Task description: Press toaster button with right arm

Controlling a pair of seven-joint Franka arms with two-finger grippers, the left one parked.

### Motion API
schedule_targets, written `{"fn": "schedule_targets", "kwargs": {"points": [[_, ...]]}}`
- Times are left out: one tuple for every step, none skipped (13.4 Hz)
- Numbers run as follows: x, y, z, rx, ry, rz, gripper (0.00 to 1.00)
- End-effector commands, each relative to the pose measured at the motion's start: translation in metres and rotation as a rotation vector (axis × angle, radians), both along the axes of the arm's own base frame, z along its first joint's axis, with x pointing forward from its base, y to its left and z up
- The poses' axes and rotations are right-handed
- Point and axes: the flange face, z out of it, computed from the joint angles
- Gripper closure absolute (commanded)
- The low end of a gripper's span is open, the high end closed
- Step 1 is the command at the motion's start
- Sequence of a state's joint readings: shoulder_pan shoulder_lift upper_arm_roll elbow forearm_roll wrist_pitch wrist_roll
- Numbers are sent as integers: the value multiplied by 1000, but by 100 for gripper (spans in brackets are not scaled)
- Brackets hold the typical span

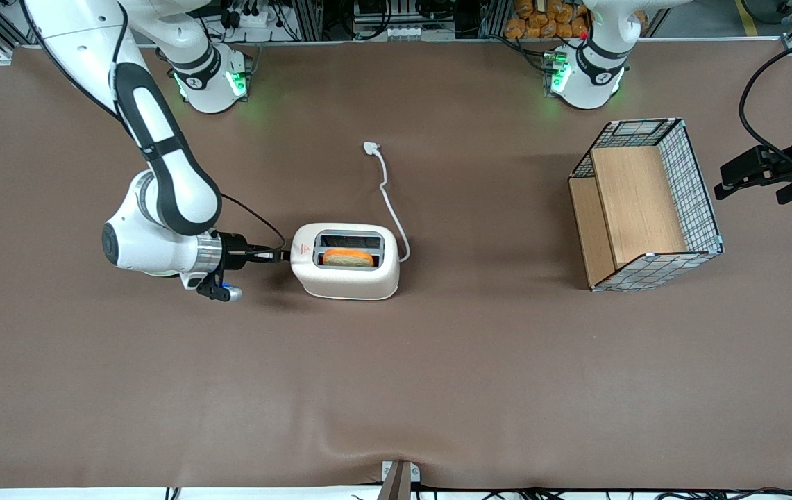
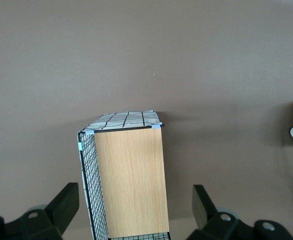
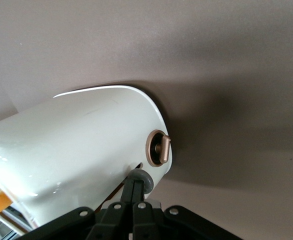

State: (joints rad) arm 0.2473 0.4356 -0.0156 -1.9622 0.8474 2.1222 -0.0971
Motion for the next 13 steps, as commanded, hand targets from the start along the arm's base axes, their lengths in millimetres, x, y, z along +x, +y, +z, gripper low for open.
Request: {"fn": "schedule_targets", "kwargs": {"points": [[10,-6,-4,18,12,-17,100],[12,-7,0,22,9,-12,100],[18,-15,7,21,10,-1,100],[27,-27,17,10,13,27,100],[34,-37,28,-1,17,50,100],[41,-48,38,-20,19,65,100],[48,-55,49,-42,13,81,100],[53,-58,58,-66,3,108,79],[58,-67,66,-100,-13,132,1],[64,-78,75,-143,-36,150,0],[72,-88,92,-186,-68,173,0],[77,-99,112,-227,-82,205,0],[83,-107,132,-271,-95,240,0]]}}
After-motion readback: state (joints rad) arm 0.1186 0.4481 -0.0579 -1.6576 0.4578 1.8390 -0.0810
